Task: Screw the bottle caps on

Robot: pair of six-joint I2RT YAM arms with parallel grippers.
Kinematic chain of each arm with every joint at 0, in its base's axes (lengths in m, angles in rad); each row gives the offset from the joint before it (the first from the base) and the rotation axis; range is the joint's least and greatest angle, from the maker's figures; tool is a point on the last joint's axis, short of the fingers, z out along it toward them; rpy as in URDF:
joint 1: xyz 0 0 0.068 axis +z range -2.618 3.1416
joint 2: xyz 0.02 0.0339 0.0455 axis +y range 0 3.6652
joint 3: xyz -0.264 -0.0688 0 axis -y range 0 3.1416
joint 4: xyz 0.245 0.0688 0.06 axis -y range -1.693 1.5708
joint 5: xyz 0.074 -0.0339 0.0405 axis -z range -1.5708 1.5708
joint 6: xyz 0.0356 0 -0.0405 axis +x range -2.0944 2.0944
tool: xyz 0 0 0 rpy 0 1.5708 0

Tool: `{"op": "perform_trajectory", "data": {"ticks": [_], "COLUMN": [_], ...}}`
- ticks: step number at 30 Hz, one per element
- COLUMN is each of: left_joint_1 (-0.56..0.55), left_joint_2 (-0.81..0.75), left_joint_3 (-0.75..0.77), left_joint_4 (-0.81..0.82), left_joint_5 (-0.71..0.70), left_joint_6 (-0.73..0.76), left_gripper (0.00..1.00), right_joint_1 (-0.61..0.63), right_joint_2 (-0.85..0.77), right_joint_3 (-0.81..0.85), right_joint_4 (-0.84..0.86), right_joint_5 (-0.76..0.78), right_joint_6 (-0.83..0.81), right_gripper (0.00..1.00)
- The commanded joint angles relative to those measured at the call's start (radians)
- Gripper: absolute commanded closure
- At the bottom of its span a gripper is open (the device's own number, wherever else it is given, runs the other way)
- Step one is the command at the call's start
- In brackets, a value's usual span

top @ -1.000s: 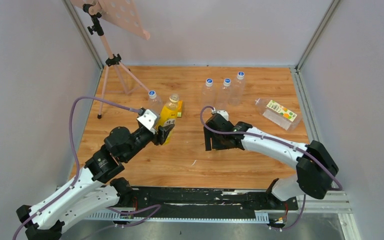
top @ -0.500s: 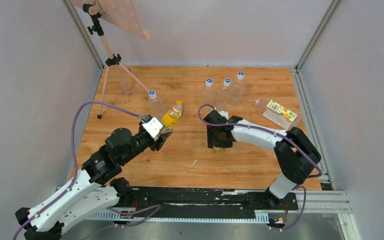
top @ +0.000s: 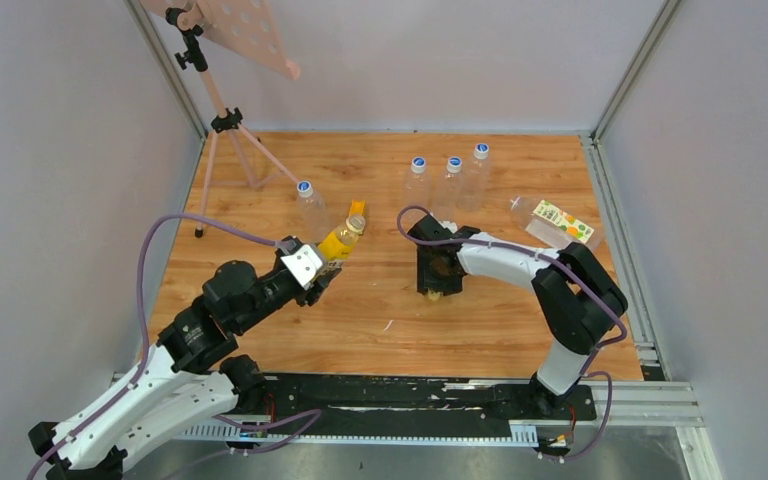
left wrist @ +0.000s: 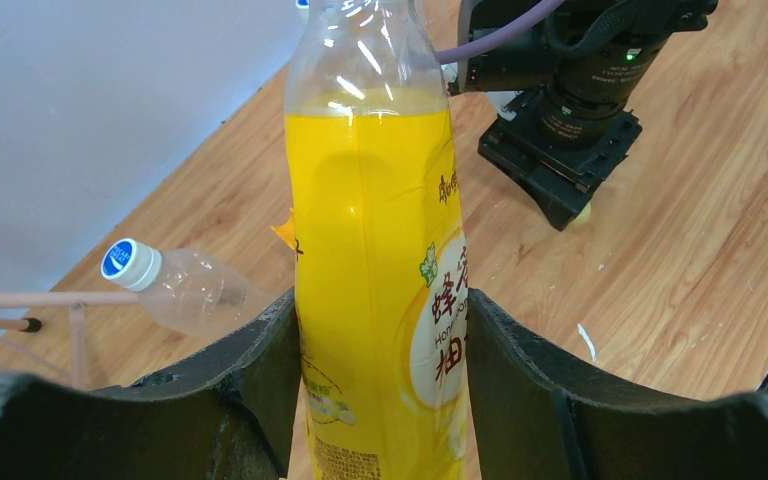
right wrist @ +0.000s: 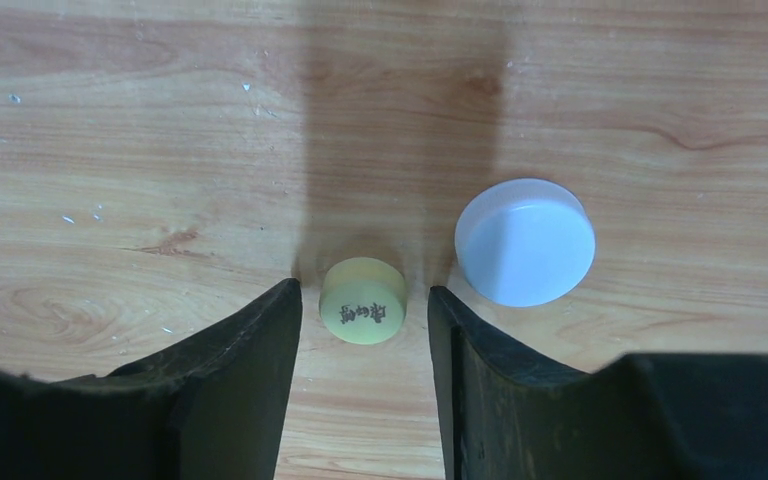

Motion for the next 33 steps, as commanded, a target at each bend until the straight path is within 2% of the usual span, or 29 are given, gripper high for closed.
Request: {"op": "perform_trajectory", "data": {"ticks": [1, 6, 10, 11, 16, 18, 24, 29, 33], "left_joint_1": [0.002, 0.002, 0.002, 0.002, 0.002, 0.002, 0.014, 0.096, 0.142], "left_joint_2": [0.005, 0.019, 0.016, 0.019, 0.059, 0.089, 0.215, 0.286, 0.336], "left_joint_3": [0.008, 0.018, 0.013, 0.011, 0.019, 0.032, 0.091, 0.17, 0.244], "left_joint_4": [0.022, -0.002, 0.0, -0.001, -0.004, -0.002, -0.027, -0.084, -0.163], "left_joint_5": [0.018, 0.017, 0.028, 0.028, 0.091, 0.128, 0.247, 0.436, 0.523], "left_joint_6": [0.012, 0.003, 0.009, 0.012, 0.037, 0.045, 0.099, 0.151, 0.21], "left_gripper": [0.59, 0.63, 0.64, 0.65, 0.67, 0.67, 0.71, 0.71, 0.72], "right_joint_1": [-0.005, -0.004, -0.004, -0.004, -0.007, -0.017, -0.072, -0.075, -0.075], "right_joint_2": [0.026, 0.033, -0.011, -0.039, -0.164, -0.226, -0.424, -0.564, -0.648], "right_joint_3": [0.032, 0.031, 0.023, 0.021, 0.043, 0.061, 0.12, 0.136, 0.111], "right_joint_4": [0.022, -0.003, -0.011, -0.012, -0.009, -0.007, 0.051, 0.1, 0.122], "right_joint_5": [-0.014, -0.015, -0.03, -0.04, -0.094, -0.116, -0.307, -0.505, -0.67], "right_joint_6": [0.022, 0.034, 0.014, 0.0, -0.161, -0.234, -0.477, -0.748, -0.976], "right_gripper": [0.51, 0.61, 0.82, 0.85, 0.92, 1.0, 1.0, 1.0, 1.0]}}
